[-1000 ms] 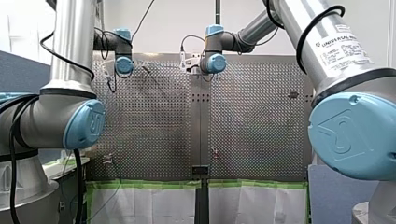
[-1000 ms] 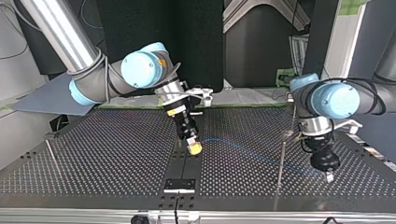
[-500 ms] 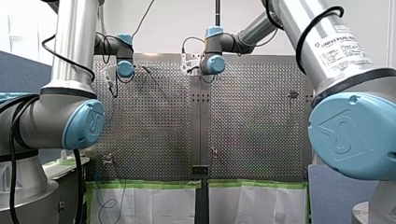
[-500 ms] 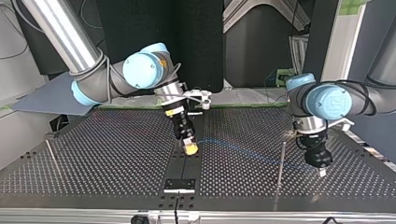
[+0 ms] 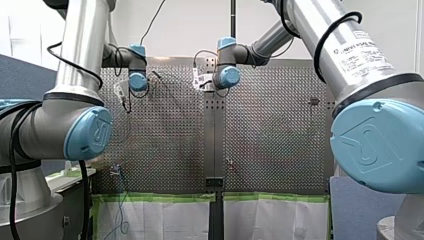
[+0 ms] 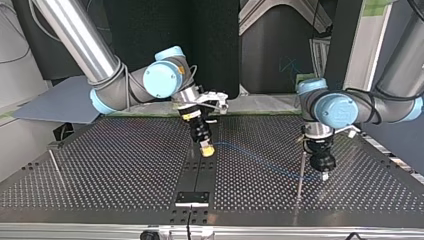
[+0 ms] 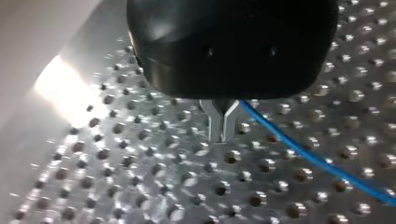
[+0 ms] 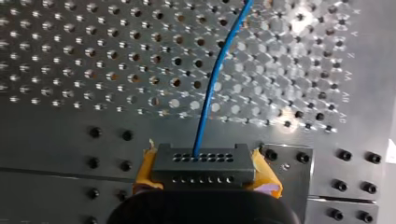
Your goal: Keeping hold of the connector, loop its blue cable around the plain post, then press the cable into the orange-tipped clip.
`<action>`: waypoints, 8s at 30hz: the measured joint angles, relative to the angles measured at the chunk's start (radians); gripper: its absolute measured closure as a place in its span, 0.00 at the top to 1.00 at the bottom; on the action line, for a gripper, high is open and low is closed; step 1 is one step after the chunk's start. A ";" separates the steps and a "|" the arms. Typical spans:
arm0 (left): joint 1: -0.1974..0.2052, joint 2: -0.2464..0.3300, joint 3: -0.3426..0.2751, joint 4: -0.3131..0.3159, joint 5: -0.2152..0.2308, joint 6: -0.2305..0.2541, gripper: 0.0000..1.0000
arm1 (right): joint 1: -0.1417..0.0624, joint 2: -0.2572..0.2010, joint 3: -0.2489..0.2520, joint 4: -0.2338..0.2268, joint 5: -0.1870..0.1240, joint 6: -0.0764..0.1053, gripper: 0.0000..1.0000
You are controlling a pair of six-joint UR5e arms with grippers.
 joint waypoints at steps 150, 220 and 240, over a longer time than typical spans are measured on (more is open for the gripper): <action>-0.067 -0.060 0.000 -0.057 -0.085 -0.011 0.91 | -0.149 0.463 0.556 -0.744 0.309 0.040 0.00; -0.086 -0.060 -0.001 -0.061 -0.111 -0.051 0.91 | -0.266 0.341 0.863 -1.167 0.001 0.085 0.00; -0.056 -0.053 -0.063 -0.067 -0.084 -0.238 0.94 | -0.262 0.366 0.859 -1.157 -0.002 0.065 0.00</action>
